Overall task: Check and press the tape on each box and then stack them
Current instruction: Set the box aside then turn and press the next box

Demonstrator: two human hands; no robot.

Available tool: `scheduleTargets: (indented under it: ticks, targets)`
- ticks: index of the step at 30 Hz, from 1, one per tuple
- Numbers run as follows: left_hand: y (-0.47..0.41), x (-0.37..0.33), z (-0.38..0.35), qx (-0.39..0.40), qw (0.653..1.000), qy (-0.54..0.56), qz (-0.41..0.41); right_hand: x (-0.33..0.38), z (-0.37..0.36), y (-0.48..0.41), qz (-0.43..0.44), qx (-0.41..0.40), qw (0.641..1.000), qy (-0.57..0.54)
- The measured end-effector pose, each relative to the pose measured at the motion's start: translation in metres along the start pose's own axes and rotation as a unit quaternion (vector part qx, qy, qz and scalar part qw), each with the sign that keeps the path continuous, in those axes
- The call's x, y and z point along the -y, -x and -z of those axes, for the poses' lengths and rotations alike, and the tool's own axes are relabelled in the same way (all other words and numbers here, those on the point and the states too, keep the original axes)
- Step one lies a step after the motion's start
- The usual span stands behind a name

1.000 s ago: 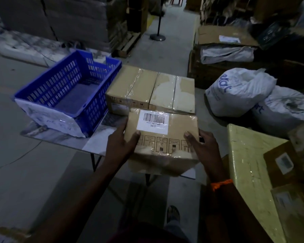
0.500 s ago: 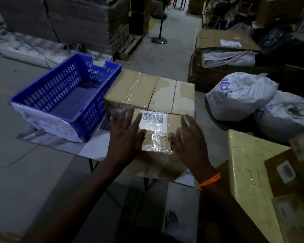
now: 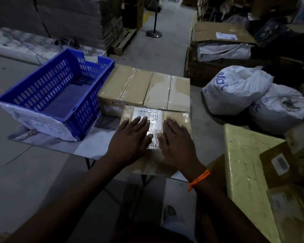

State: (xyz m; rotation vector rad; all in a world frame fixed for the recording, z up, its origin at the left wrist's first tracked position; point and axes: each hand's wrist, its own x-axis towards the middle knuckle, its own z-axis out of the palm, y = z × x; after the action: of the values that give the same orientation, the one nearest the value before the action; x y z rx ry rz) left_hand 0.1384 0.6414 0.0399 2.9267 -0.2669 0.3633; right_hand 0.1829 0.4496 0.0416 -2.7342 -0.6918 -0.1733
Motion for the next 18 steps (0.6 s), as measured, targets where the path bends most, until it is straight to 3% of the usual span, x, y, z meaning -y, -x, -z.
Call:
scheduleTargets:
  ticks: [6, 10, 18]
  targets:
    - [0.03, 0.007, 0.0, -0.043, 0.993, 0.028, -0.11, -0.008, -0.003, 0.041, 0.086, -0.037, 0.996, -0.008]
    - [0.044, 0.021, -0.008, -0.078, 0.985, 0.059, -0.142, -0.019, -0.006, 0.07, 0.098, -0.077, 0.992, 0.034]
    - [0.048, 0.02, -0.024, -0.151, 0.976, 0.111, -0.112, -0.018, -0.016, 0.071, 0.061, -0.147, 0.987, -0.021]
